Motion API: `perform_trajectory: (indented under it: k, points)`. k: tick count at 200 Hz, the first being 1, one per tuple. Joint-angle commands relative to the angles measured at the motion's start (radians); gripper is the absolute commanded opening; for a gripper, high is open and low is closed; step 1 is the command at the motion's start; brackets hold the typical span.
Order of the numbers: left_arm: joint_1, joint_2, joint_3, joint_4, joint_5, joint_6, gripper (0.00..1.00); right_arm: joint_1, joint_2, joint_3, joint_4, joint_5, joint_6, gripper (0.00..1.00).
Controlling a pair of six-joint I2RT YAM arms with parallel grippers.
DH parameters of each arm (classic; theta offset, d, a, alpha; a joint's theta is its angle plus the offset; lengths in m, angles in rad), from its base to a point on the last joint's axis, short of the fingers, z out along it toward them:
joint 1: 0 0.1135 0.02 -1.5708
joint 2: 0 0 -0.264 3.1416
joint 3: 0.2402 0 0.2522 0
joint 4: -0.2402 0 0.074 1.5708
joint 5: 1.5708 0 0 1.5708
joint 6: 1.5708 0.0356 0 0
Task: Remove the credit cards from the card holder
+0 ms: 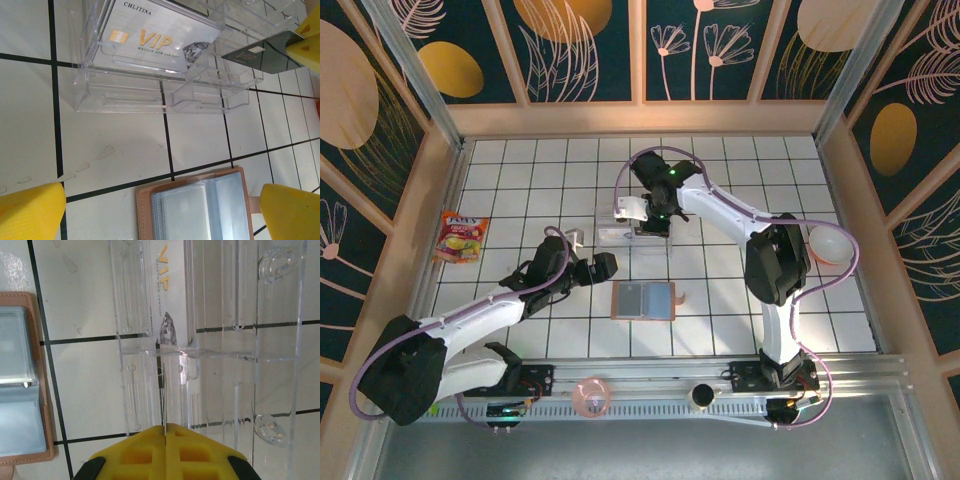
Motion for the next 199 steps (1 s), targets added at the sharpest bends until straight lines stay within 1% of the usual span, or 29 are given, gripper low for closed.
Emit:
perform_trajectory:
  k: [1, 108, 161, 185, 199]
  points:
    - [0.009, 0.002, 0.025, -0.004, 0.005, 0.004, 0.99, -0.014, -0.013, 0.007, -0.024, -0.013, -0.038, 0.00]
    - [0.012, 0.022, 0.037, -0.001, 0.014, 0.004, 0.99, -0.045, 0.092, 0.009, 0.007, -0.059, -0.059, 0.00]
    - [0.014, 0.048, 0.037, 0.024, 0.029, 0.004, 0.99, -0.050, 0.101, 0.013, 0.015, -0.076, -0.056, 0.00]
    - [0.013, 0.052, 0.032, 0.030, 0.034, 0.005, 0.99, -0.052, 0.102, 0.010, 0.036, -0.078, -0.047, 0.07]
    - [0.013, 0.050, 0.028, 0.036, 0.037, 0.002, 0.99, -0.054, 0.099, 0.009, 0.074, -0.062, -0.019, 0.16]
